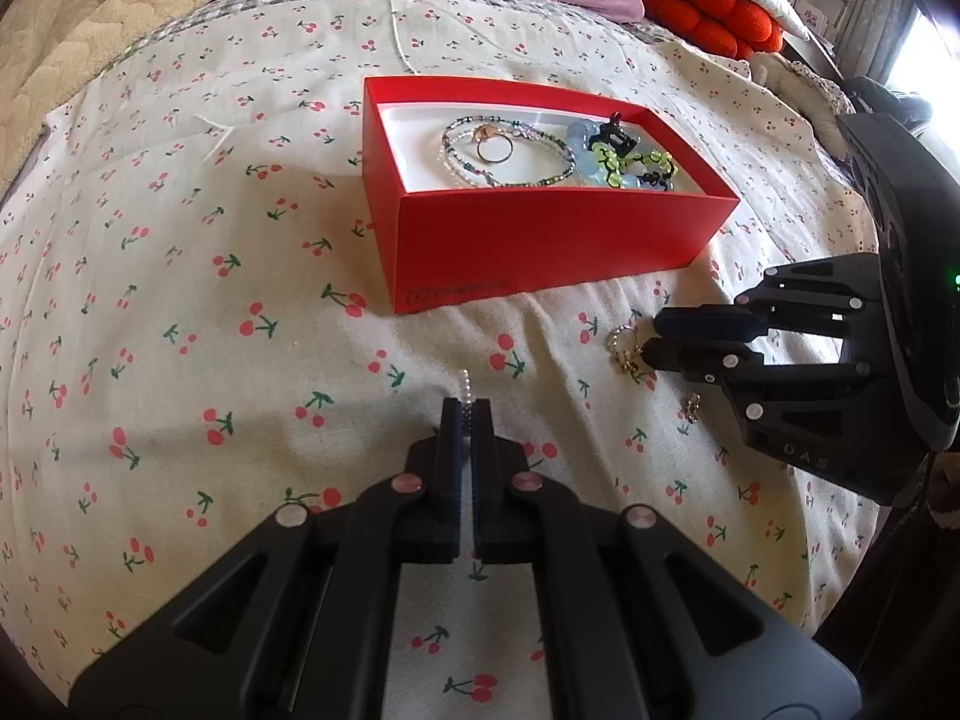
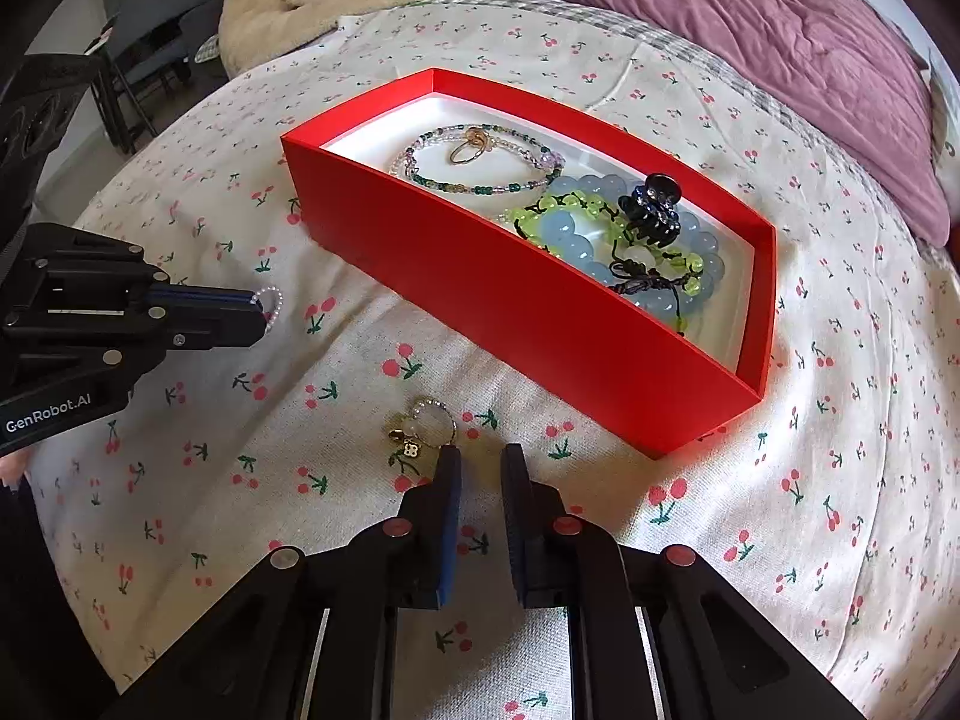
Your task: Organize jewelry
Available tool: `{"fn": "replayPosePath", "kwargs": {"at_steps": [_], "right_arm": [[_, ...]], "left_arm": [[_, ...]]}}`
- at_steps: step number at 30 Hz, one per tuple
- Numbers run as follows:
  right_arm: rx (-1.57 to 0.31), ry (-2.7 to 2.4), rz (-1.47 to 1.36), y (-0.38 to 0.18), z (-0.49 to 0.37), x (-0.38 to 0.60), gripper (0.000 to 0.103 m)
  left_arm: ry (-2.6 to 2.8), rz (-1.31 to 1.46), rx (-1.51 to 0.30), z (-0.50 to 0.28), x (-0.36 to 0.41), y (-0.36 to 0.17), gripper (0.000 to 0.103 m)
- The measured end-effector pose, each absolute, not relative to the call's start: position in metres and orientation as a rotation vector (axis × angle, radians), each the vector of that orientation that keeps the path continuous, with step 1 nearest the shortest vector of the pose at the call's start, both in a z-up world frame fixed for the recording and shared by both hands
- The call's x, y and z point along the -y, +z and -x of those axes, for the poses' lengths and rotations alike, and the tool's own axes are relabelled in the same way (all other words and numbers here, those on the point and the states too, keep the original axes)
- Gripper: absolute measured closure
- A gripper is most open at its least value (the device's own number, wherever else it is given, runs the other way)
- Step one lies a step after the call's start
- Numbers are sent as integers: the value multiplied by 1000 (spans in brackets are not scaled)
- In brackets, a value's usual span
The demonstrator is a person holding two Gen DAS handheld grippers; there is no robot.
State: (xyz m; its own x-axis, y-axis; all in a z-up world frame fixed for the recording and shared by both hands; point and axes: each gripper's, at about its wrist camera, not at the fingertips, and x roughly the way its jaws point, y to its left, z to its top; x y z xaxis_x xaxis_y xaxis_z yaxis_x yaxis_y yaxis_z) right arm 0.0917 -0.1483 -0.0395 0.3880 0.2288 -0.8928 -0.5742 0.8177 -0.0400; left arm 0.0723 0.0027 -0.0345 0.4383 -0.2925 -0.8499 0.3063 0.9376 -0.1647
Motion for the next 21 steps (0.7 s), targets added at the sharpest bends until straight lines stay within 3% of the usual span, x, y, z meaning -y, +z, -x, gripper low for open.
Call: {"fn": "replayPosePath", "kwargs": {"at_steps": [13,16,18,21], "right_arm": [[-1061,574,388,-42,-89,125,80],[-1078,623,359,-41,-88,122,71],[-1079,652,355,-38,-85,119,52],[-1052,645,344,-32,-83,123,48]], "left_arm": [[-368,-11,-1058,-73,-3,-35,100],[-367,-11,-1058,-73,-4,-35,100],[-366,-7,-1057,-73,-5,-35,100],[-365,-1,-1055,-74,-6,-34,100]]}}
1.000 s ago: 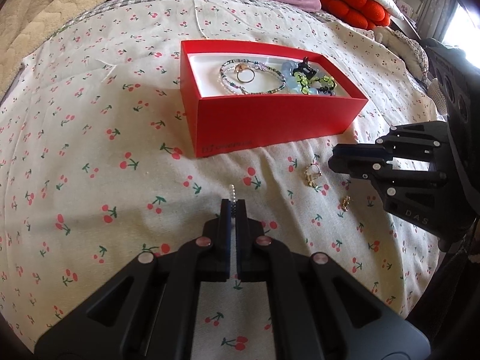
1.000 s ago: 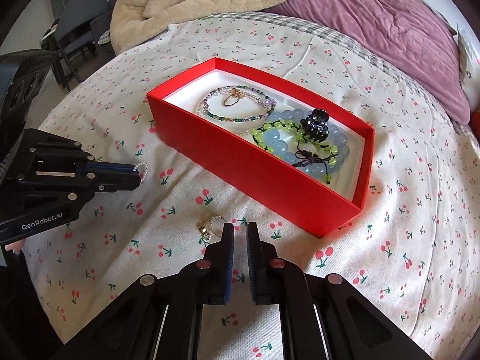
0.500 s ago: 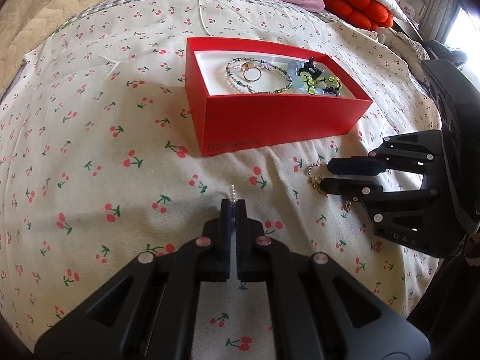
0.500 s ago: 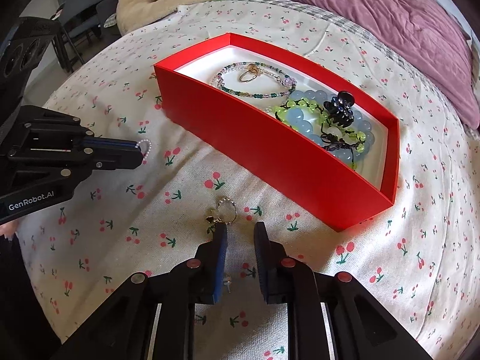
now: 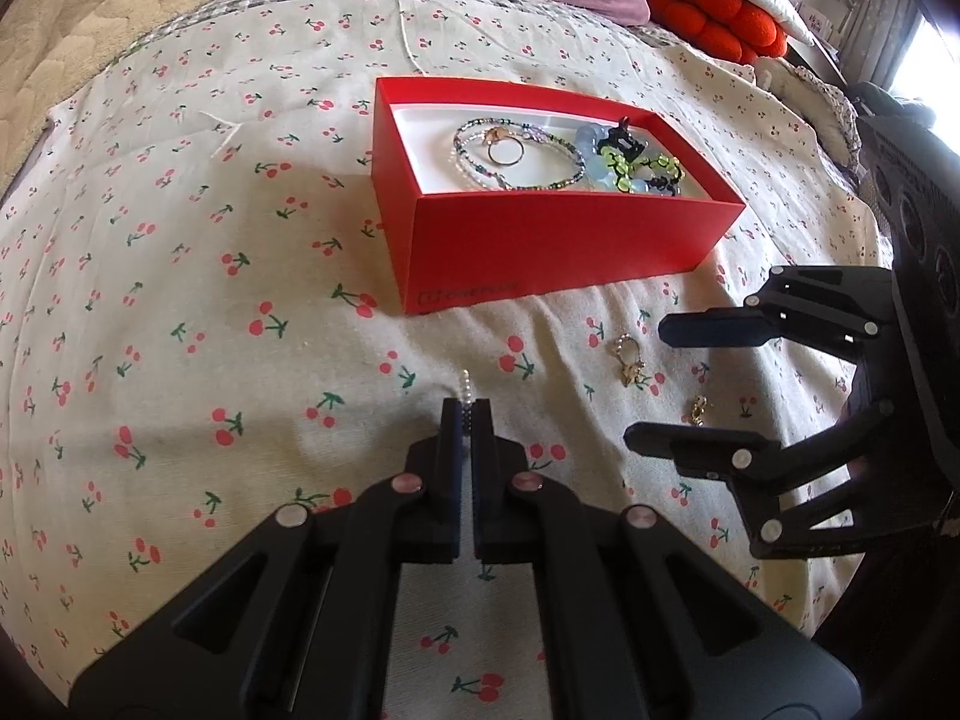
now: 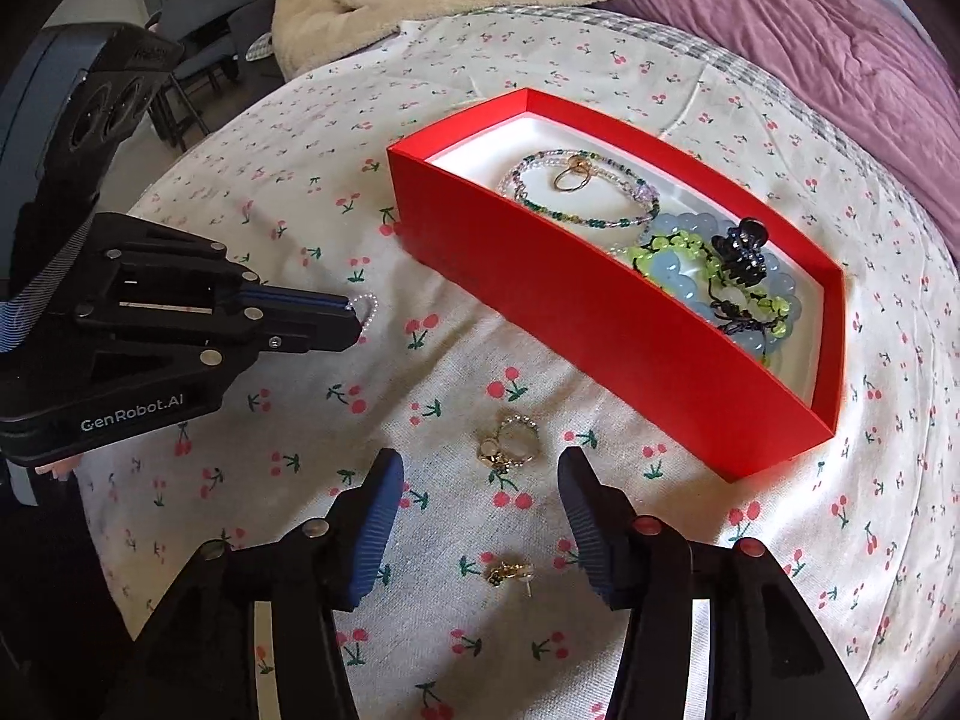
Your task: Organize jewelry
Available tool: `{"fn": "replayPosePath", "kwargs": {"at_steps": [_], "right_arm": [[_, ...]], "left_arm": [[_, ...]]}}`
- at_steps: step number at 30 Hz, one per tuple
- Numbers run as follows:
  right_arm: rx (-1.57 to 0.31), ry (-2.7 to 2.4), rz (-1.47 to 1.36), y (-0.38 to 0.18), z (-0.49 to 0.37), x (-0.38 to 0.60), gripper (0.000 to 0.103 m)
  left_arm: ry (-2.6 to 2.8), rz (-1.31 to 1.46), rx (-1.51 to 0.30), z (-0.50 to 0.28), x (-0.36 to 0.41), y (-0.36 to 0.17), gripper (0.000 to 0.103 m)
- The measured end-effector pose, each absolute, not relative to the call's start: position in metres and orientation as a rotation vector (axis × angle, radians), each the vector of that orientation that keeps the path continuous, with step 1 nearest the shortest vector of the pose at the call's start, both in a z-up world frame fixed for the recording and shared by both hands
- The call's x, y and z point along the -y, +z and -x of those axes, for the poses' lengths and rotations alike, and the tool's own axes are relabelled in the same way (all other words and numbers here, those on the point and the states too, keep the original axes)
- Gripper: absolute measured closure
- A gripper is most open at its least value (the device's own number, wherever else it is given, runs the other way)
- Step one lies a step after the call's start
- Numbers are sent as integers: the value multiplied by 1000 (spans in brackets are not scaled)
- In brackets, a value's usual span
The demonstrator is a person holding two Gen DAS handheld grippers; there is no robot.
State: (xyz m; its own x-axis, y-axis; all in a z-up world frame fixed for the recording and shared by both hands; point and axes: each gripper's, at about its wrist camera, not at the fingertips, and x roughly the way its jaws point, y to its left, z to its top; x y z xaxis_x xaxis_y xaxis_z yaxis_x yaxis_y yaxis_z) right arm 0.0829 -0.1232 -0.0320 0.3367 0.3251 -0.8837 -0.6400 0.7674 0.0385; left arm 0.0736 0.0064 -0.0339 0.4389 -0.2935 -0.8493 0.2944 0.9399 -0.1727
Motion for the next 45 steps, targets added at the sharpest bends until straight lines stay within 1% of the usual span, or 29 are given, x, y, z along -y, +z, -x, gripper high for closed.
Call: {"fn": "replayPosePath", "kwargs": {"at_steps": [4,10,12,15,17,25,29,33,37,39,42,44,45], "right_arm": [[-1043,590,238,-24,-92,139,48],[-1083,498,89,-24,-111,145,49],[-1084,494,98,-26,-110,138,51],[-1080,482,191,-33,-108,128,56],[-1090,472,236,-39,-110,127,58],[-1139,502,342,-41,-90,132,58],[-1150,532,283,-35,-87,143,58],[-1107,545,217,-24,-94,147,58],[-1103,517,213,-28,-107,137,59],[-1128,520,222,-36,-112,129,70],[-1128,518,292,-41,-110,119,73],[-1129,529,300,-40,-108,117,86],[-1132,528,293,-40,-109,118,88]], "left_arm": [[-366,4,-1052,-75,-7,-32,100],[-366,4,-1053,-75,-7,-32,100],[-366,4,-1054,-75,-6,-32,100],[-368,5,-1054,-74,-7,-31,100],[-368,7,-1055,-74,-7,-31,100],[-369,17,-1059,-73,-10,-31,100],[-367,17,-1058,-73,-10,-30,100],[-366,19,-1055,-74,-9,-30,100],[-365,13,-1061,-75,-8,-31,100],[-366,11,-1064,-75,-7,-32,100],[-368,10,-1065,-75,-8,-32,100],[-367,11,-1064,-76,-8,-32,100],[-366,13,-1065,-76,-8,-32,100]]}}
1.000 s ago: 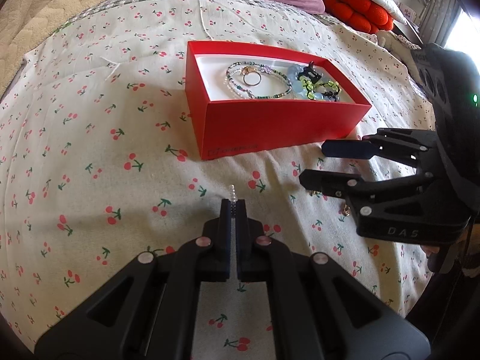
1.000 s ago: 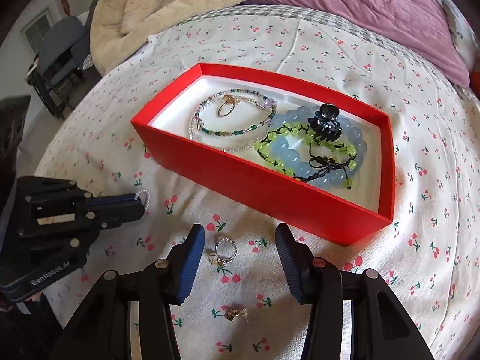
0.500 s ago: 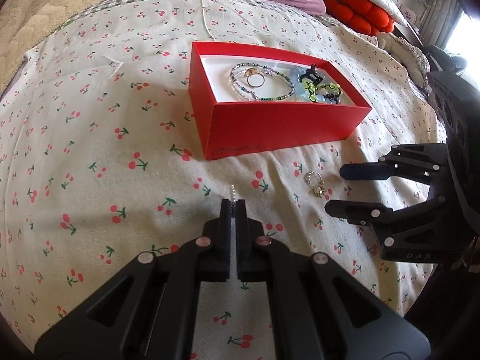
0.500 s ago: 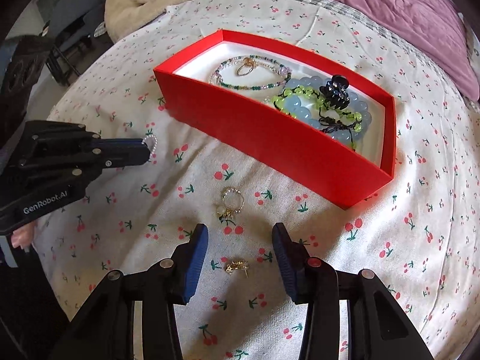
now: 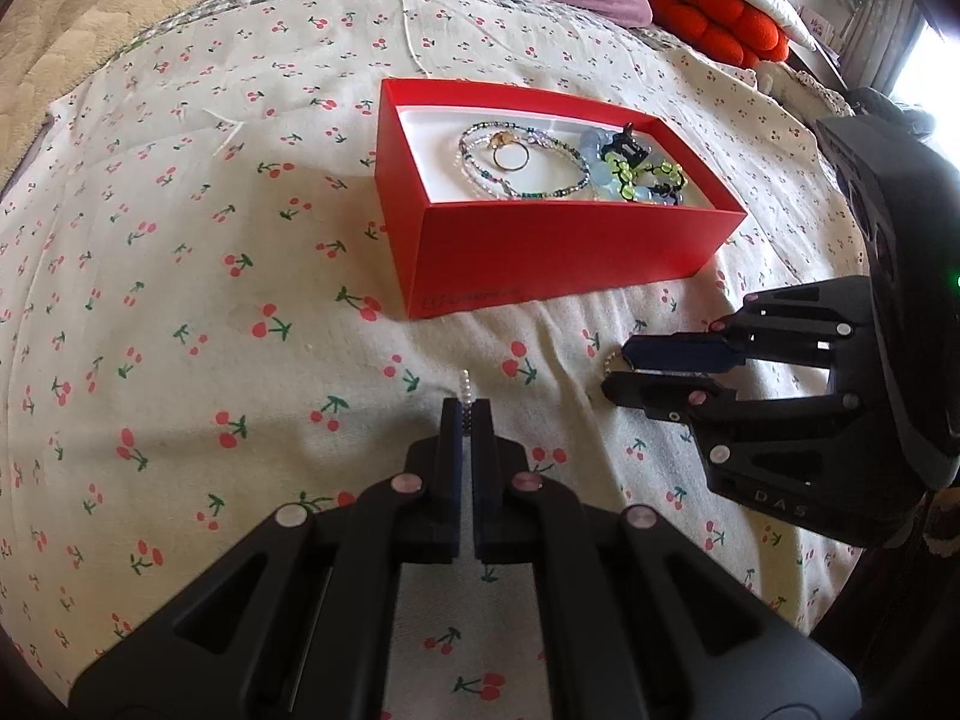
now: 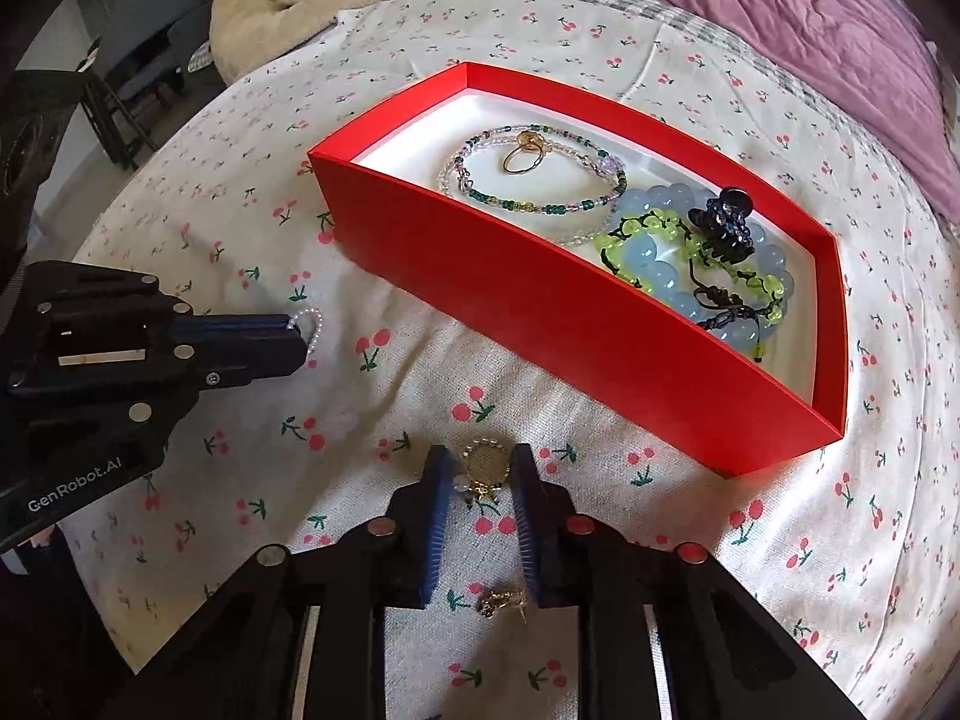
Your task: Organize jewelry
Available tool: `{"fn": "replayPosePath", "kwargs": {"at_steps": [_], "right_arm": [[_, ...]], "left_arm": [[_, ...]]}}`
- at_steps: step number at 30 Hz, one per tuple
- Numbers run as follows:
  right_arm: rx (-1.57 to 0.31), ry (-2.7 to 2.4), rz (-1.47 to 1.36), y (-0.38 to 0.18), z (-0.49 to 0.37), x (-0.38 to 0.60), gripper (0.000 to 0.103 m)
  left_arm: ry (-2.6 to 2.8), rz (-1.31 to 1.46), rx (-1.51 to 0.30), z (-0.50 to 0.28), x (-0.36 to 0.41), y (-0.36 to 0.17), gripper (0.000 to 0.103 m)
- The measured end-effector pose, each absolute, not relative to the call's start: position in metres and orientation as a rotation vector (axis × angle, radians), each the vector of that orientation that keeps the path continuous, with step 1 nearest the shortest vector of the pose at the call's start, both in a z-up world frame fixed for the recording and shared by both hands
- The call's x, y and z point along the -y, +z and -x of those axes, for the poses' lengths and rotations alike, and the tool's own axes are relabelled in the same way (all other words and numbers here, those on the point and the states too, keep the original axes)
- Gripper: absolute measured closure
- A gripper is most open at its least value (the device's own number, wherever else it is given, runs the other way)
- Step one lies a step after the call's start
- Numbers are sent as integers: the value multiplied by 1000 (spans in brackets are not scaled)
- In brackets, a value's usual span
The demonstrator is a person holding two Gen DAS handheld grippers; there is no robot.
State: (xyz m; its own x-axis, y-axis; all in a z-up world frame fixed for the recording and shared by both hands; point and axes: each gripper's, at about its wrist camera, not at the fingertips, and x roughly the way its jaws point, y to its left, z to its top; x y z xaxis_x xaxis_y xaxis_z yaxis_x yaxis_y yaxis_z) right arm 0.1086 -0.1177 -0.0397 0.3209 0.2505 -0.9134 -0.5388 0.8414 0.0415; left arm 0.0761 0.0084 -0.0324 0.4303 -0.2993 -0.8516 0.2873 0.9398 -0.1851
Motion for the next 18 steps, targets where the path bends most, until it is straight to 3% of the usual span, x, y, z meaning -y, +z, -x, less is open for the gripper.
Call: {"fn": "replayPosePath", "kwargs": {"at_steps": [18], "right_arm": [[-1055,563,166,-3,-96,144,89]], "left_arm": [[-383,41,-1016,-78,-10,-13,100]]}}
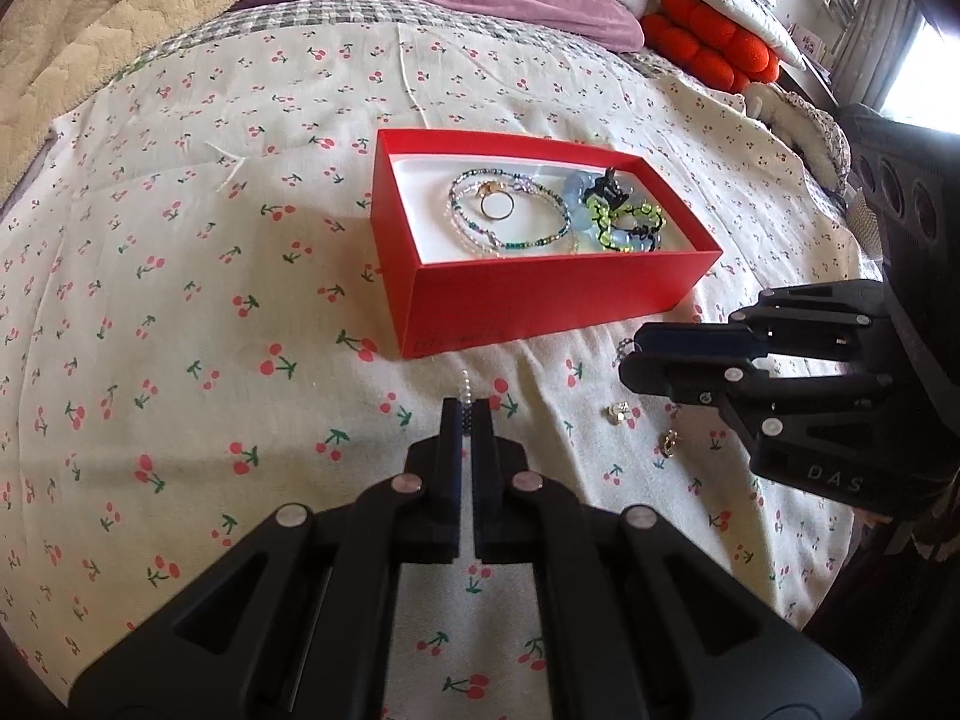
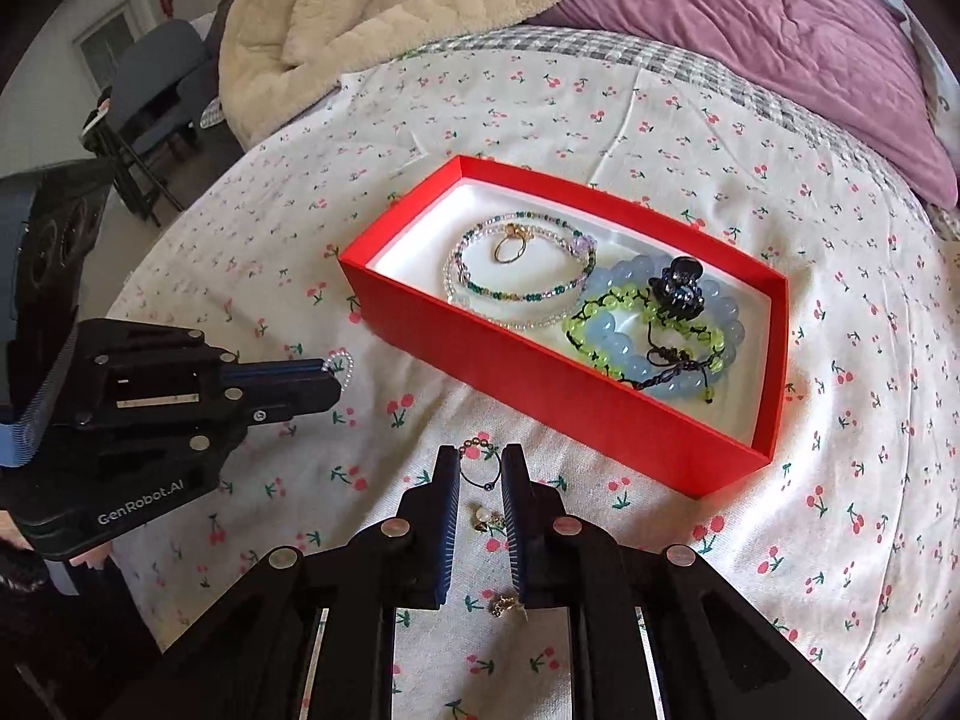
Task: Organize jewelry
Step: 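Lower pearl ring into box with left tool while right tool drops its ring in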
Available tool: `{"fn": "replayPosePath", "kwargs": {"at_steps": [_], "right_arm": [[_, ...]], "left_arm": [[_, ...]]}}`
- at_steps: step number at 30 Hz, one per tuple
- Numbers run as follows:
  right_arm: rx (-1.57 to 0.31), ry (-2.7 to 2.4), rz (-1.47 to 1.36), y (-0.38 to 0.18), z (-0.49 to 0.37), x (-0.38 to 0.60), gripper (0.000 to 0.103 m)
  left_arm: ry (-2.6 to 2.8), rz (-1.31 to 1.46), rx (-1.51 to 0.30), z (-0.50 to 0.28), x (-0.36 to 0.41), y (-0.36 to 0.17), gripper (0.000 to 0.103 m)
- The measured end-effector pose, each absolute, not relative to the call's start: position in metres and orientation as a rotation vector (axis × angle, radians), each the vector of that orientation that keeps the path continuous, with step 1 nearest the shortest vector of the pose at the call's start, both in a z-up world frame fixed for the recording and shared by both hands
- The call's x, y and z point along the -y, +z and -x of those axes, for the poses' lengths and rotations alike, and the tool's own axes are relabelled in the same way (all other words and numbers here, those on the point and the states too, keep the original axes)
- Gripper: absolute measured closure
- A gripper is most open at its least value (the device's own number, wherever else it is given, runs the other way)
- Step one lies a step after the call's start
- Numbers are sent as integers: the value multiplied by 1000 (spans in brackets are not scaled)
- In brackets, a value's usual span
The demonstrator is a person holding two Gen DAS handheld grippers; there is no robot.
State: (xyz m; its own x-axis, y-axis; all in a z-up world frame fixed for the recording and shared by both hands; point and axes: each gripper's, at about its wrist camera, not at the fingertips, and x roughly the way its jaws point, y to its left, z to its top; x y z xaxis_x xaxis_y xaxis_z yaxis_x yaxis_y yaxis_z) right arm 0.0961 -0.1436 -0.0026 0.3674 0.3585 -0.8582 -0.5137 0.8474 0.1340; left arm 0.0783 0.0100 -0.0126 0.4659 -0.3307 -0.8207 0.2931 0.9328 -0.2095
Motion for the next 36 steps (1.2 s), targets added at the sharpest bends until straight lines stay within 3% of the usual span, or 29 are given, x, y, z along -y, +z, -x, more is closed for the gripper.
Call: {"fn": "replayPosePath", "kwargs": {"at_steps": [18,36], "right_arm": [[-974,503,40,40,-122,159,89],[-1039,504,-97,23,-171,152,88]], "left_arm": [[-424,76,-935,-108,11,28,100],[-434,75,-960,-147,24,5,100]]}}
